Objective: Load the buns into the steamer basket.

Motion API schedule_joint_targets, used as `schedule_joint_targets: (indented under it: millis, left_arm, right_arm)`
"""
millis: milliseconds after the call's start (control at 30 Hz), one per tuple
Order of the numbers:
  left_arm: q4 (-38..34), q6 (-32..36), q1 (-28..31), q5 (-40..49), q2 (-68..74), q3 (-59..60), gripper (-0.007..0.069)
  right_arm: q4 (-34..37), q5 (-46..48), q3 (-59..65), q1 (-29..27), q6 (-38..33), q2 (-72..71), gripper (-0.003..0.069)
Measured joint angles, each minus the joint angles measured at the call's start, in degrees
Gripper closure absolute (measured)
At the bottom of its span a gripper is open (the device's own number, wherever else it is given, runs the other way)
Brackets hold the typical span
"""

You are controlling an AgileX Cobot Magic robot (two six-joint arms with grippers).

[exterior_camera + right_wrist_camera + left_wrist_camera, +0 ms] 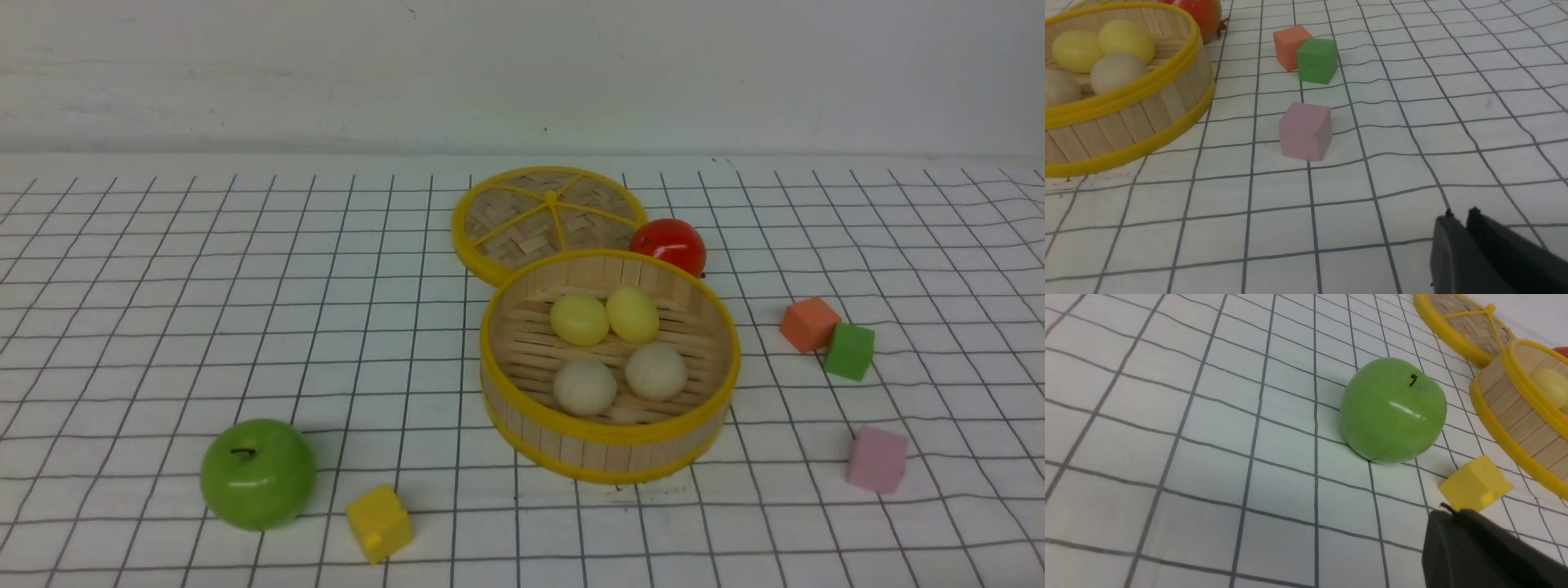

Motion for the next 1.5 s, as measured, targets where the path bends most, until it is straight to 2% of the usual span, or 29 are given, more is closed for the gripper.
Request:
schedule_joint_targets:
  millis: [1500]
  left_arm:
    - [0.3, 0.0, 0.0, 0.0, 0.0, 0.0, 0.0628]
  right_arm:
    - [0.0, 0.0, 0.0, 0.0, -0.7, 0.0, 0.0545]
